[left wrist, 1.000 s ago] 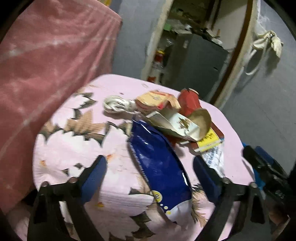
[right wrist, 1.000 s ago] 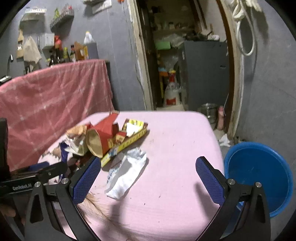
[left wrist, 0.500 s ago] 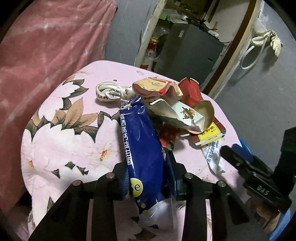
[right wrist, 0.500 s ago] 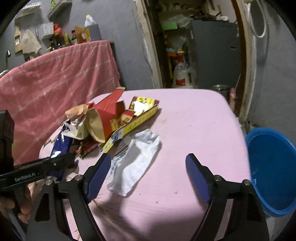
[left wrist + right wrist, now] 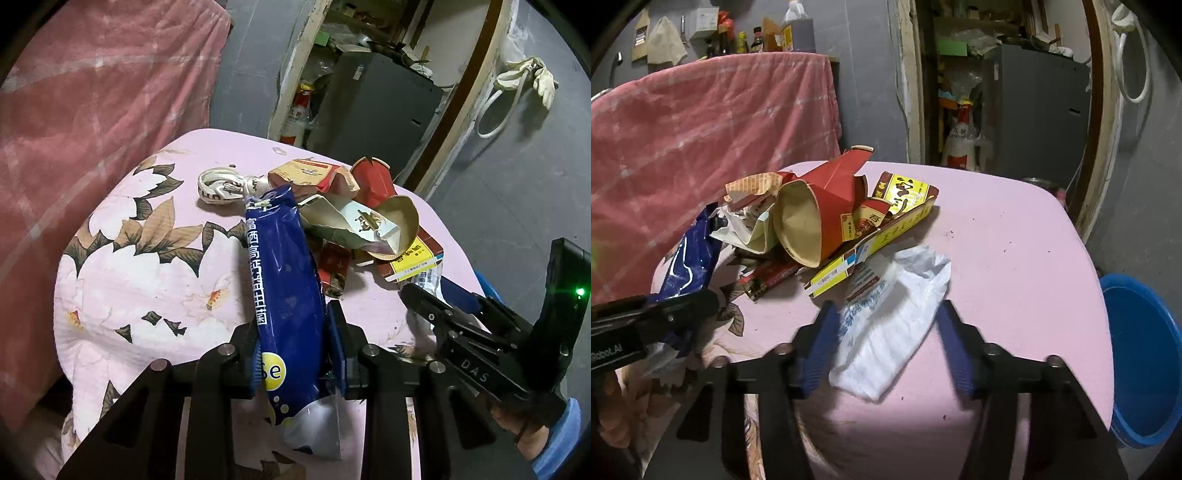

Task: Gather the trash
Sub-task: 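Grasp the blue wrapper with the left tool while the right tool grasps the white tissue, then carry both items over the blue bucket and open both tools to drop them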

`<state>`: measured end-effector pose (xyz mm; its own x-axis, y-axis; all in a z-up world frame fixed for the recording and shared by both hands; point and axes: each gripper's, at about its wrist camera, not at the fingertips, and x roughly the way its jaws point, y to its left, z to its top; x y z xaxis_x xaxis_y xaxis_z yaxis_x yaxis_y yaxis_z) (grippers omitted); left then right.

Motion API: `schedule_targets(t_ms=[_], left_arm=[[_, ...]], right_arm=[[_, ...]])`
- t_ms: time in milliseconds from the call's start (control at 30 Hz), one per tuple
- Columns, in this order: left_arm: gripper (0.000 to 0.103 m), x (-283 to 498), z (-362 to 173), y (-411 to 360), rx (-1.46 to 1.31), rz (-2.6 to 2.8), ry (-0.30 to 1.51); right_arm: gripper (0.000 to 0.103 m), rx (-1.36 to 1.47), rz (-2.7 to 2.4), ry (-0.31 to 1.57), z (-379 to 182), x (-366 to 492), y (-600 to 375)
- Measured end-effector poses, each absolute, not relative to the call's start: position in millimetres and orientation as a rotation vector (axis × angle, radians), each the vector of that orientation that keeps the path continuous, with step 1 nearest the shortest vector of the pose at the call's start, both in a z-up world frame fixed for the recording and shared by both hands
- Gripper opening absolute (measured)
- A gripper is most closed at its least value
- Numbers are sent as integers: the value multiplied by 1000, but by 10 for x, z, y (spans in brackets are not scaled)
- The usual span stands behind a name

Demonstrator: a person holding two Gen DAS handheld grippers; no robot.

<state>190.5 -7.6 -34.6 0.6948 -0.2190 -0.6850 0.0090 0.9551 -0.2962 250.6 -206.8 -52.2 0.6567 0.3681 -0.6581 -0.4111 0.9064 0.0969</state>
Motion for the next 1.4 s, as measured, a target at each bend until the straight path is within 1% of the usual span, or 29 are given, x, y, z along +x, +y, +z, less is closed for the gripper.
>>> schedule_targets(t_ms=[67, 100, 133, 200, 233, 267, 367, 500, 533, 567, 600, 833, 967, 1233, 1400], left_arm=[[25, 1897, -345, -87, -281, -127, 793], [25, 1874, -341, -97, -283, -130, 790], [25, 1836, -339, -96, -285, -132, 787], [25, 1793, -340, -131, -284, -138, 784], [25, 1773, -334, -151, -284, -141, 784], [24, 1755, -333, -176, -284, -146, 784], [24, 1701, -334, -248, -281, -163, 781], [22, 1644, -316, -325, -280, -171, 760], [21, 1635, -300, -363, -269, -173, 749], [8, 1620, -286, -395, -259, -177, 739], [7, 1603, -268, -452, -240, -180, 728], [6, 1635, -293, -688, -203, -210, 730], [3, 1621, -266, -800, -188, -227, 707], [2, 1624, -111, -1275, -149, -329, 627], [2, 1722, 5, -1677, -139, -396, 513]], right_arm=[[40, -65, 448, 724, -527, 2484, -2076], [39, -69, 447, 718, -532, 2453, -2089], [35, -71, 447, 713, -529, 2449, -2087], [21, -73, 444, 702, -524, 2428, -2116], [12, -67, 443, 698, -523, 2415, -2138], [10, -60, 448, 697, -520, 2403, -2153], [7, -48, 464, 685, -518, 2338, -2209], [6, -47, 460, 625, -437, 2210, -2292], [6, -55, 454, 605, -409, 2166, -2313], [6, -65, 446, 584, -378, 2117, -2343], [6, -68, 442, 571, -359, 2085, -2371], [6, -57, 409, 509, -260, 1919, -2596], [6, -45, 394, 488, -216, 1875, -2703], [6, -25, 312, 390, -77, 1702, -3007], [6, 7, 243, 335, 14, 1598, -3350]])
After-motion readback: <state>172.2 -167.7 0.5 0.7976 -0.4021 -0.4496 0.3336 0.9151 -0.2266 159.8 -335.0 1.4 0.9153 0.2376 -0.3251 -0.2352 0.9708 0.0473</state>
